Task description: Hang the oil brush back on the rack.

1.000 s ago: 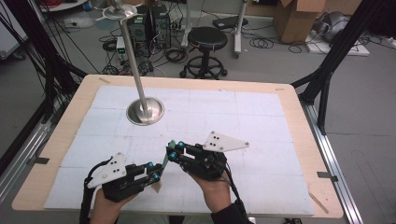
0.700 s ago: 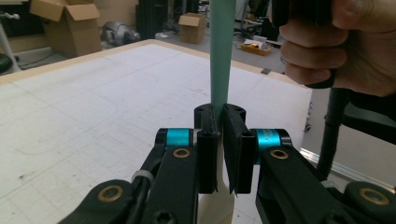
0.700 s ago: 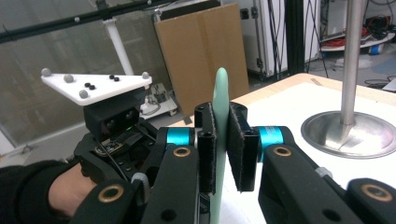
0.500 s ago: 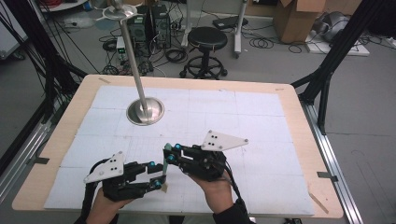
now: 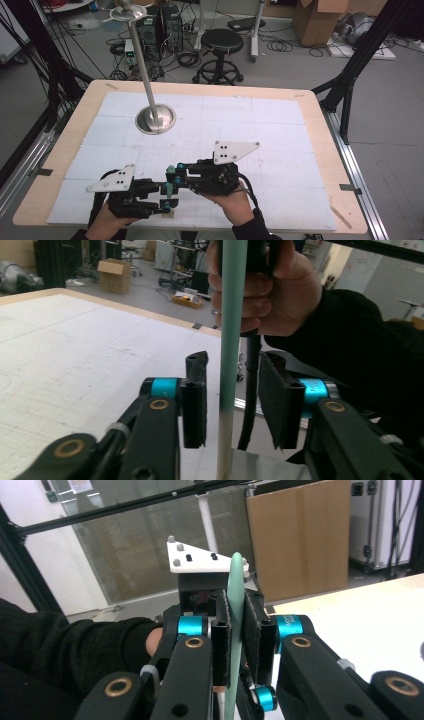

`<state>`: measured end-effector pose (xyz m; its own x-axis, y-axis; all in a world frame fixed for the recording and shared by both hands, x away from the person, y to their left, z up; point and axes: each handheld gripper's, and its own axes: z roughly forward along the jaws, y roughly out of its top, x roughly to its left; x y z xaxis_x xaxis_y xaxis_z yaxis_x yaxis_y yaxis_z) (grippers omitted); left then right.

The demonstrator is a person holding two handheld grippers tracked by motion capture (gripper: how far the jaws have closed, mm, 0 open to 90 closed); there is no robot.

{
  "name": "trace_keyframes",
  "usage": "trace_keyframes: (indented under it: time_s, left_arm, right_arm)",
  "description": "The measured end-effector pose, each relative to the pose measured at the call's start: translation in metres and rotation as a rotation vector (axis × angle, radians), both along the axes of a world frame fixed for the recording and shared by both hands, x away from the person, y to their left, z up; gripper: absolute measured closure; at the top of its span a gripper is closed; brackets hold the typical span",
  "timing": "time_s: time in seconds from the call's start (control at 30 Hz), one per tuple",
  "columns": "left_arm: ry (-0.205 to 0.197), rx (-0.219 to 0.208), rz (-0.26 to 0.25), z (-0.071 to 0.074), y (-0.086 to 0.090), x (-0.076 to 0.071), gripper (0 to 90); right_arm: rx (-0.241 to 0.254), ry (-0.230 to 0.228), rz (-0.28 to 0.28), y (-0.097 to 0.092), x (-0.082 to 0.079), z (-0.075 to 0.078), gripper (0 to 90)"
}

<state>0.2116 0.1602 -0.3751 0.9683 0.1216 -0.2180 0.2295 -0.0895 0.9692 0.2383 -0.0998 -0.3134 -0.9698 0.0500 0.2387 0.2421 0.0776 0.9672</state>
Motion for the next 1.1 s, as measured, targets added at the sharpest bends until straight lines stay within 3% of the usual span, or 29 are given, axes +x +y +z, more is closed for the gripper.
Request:
trace_keyframes:
  time_s: [0.3,0.33,0.37,0.4,0.53,0.63,0.73,0.83,0.93,1.1]
  left_arm:
    - [-0.007,0.006,0.020,-0.001,0.003,0.001,83.7]
    - [-0.012,0.015,0.034,-0.001,0.003,0.001,83.8]
    - [-0.014,0.021,0.050,-0.001,0.003,0.001,83.9]
    - [-0.010,0.020,0.062,-0.001,0.004,0.002,83.9]
    - [-0.003,0.018,0.117,0.000,0.009,0.006,84.0]
    - [0.005,0.018,0.161,0.003,0.015,0.013,83.9]
    - [0.009,-0.001,0.217,0.013,0.021,0.023,83.9]
    - [-0.007,-0.008,0.255,0.027,0.026,0.034,83.9]
    - [-0.006,-0.042,0.281,0.043,0.030,0.047,83.9]
    - [0.005,-0.075,0.323,0.064,0.038,0.075,84.0]
  right_arm:
    - [0.014,0.013,0.030,0.000,0.003,-0.004,82.0]
    - [0.017,0.020,0.026,-0.001,0.003,-0.005,79.8]
    - [0.027,0.032,0.018,-0.001,0.003,-0.006,69.5]
    - [0.027,0.042,-0.017,-0.002,0.003,-0.006,53.0]
    - [0.009,0.011,-0.184,-0.015,-0.001,-0.006,26.1]
    - [-0.020,-0.036,-0.301,-0.036,-0.003,-0.011,22.2]
    - [-0.054,-0.046,-0.442,-0.064,-0.007,-0.019,19.2]
    - [-0.070,-0.048,-0.548,-0.092,-0.012,-0.027,17.4]
    - [-0.091,-0.055,-0.634,-0.113,-0.016,-0.032,16.5]
    - [-0.073,-0.056,-0.704,-0.134,-0.020,-0.038,16.1]
